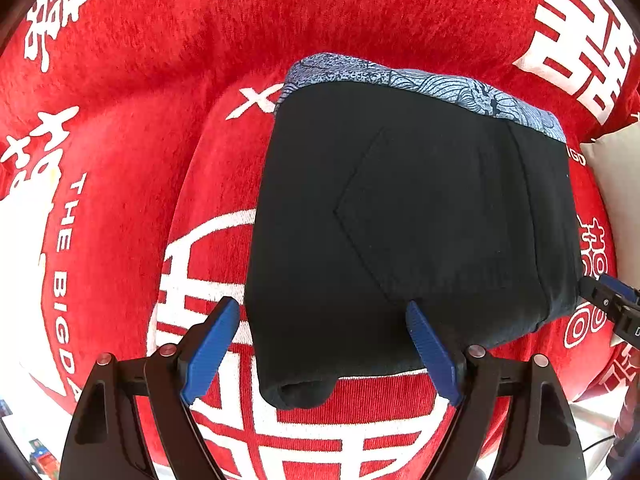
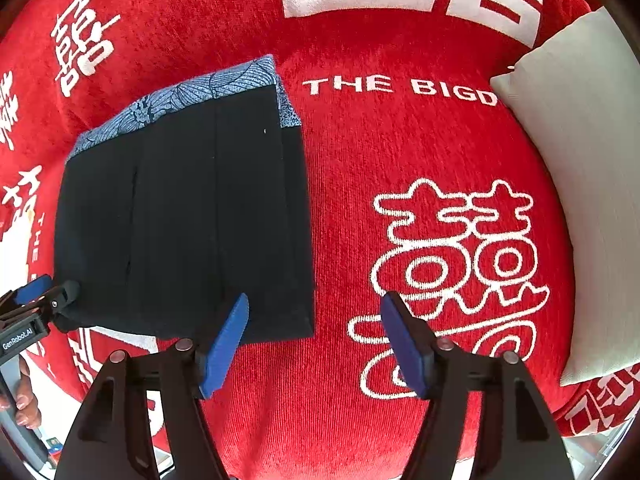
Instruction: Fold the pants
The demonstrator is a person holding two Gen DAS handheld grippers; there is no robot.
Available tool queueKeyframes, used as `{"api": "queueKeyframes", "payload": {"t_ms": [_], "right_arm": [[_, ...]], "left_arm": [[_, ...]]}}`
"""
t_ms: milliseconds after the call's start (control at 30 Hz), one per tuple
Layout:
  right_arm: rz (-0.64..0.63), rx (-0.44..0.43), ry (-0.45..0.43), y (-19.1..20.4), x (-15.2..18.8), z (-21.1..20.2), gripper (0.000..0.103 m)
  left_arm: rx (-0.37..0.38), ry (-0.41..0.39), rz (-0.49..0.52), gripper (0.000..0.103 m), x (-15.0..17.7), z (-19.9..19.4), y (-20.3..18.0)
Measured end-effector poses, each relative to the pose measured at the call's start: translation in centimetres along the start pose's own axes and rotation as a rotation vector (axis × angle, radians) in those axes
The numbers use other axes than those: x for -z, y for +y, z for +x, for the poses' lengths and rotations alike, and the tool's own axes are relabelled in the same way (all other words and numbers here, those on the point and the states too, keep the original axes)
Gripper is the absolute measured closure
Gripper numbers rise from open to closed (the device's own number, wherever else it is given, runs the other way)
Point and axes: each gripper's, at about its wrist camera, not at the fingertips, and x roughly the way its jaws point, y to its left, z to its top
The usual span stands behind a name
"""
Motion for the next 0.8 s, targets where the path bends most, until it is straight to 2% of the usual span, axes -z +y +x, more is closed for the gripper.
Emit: {"api": "queueKeyframes", "payload": {"t_ms": [300,467,600,733,800], "right_arm": [[0.009,-0.019,0.010,-0.3,0.0,0.1,0.028],[0.007,-0.040,0.009,-0.9,-0.2,0.0,0.028],[0.038,-0.115,-0.002,-2.1,-0.9,-0.2,0.028],[0.105,-0.234,-0.003,-3.6,-2.2,0.0,0.028],[0.128,-0.262,0.000,-4.2,-2.8,0.3,0.028]], "left_arm": [[-0.005,0.000,0.008,0.017,-0.4,0.3,0.0],[-0.002,-0.026,0.003,0.017,-1.0,-0.1,0.8],[0.024,-0.039,-0.014,0.017,-2.1,-0.3,2.1],[0.088,-0.064,-0.004,0.017,-3.7,-0.8,2.8],[0.118,-0.061,0.019,0.017,-4.5,-0.6,2.8]]}}
